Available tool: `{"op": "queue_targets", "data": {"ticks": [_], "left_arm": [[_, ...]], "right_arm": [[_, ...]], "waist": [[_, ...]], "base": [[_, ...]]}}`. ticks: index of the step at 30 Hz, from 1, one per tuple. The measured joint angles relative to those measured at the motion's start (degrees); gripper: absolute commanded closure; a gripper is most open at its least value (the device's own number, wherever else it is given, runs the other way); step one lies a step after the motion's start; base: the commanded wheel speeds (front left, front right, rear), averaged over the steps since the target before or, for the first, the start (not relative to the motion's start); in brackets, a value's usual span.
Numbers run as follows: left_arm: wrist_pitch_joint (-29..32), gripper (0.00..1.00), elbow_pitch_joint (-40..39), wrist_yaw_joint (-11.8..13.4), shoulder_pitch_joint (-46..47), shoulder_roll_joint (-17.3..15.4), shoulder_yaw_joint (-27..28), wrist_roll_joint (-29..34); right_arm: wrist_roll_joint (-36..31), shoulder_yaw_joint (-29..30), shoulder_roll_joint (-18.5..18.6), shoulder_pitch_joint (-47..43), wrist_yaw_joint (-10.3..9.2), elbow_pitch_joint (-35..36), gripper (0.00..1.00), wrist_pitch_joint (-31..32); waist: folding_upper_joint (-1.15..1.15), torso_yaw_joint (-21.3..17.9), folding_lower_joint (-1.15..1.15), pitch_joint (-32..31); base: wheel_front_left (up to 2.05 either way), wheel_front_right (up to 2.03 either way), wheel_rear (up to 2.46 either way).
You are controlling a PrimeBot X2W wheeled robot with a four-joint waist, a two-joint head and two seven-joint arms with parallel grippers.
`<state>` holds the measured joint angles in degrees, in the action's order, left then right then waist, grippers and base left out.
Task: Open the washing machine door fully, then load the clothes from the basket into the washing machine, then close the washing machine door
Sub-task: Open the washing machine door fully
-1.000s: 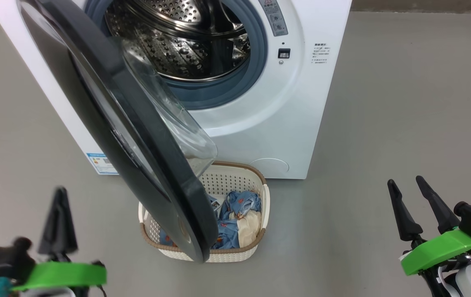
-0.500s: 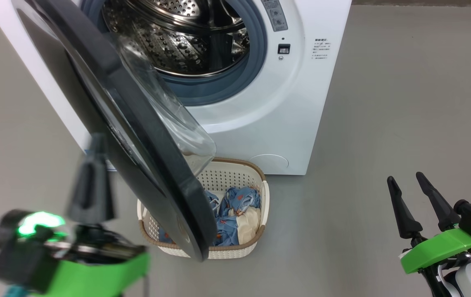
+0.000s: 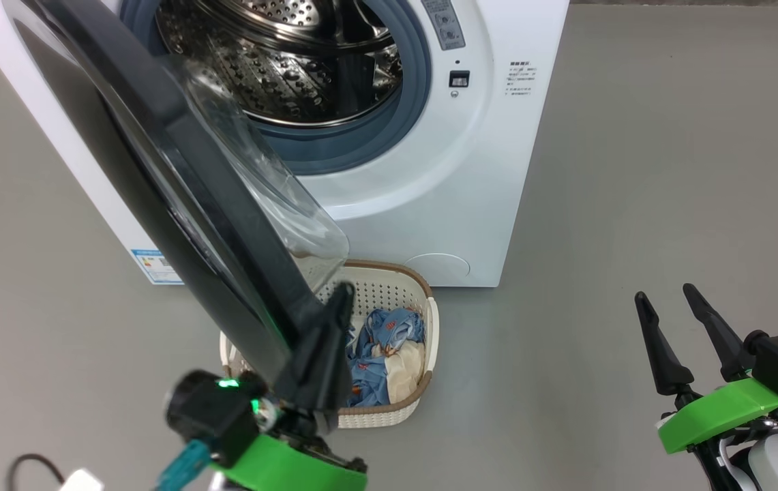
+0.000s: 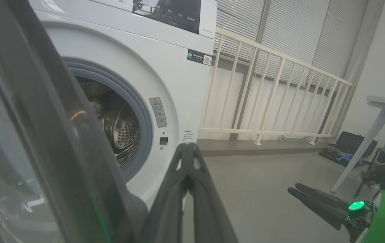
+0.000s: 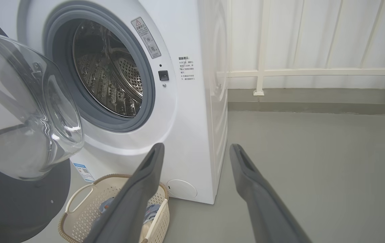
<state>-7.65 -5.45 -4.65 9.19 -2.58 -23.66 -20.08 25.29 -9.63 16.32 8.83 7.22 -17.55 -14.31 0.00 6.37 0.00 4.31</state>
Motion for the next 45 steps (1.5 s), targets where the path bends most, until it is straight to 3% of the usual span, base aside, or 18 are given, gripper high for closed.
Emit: {"op": "queue_targets", "data": {"ticks": [7, 17, 45], "left_arm": [[-2.11, 1.00, 11.27, 0.68, 1.14, -0.01, -2.37, -3.52], [-4.47, 1.00, 17.08, 1.19, 3.16, 0.33, -3.59, -5.67], [-6.12, 1.00, 17.46, 2.33, 2.47, 1.30, -4.30, -5.68]], "right_arm": [[-0.16, -0.02, 0.01, 0.00, 0.01, 0.19, 0.00, 0.00], [-0.59, 0.26, 0.04, 0.00, 0.00, 0.38, 0.00, 0.00], [-1.26, 1.01, 1.29, 0.00, 0.00, 1.24, 0.00, 0.00]], "waist": [[0.00, 0.11, 0.00, -0.20], [0.00, 0.44, 0.00, -0.49], [0.00, 7.74, 0.00, 0.24]], "base": [[0.00, 0.00, 0.00], [0.00, 0.00, 0.00], [0.00, 0.00, 0.00]]}}
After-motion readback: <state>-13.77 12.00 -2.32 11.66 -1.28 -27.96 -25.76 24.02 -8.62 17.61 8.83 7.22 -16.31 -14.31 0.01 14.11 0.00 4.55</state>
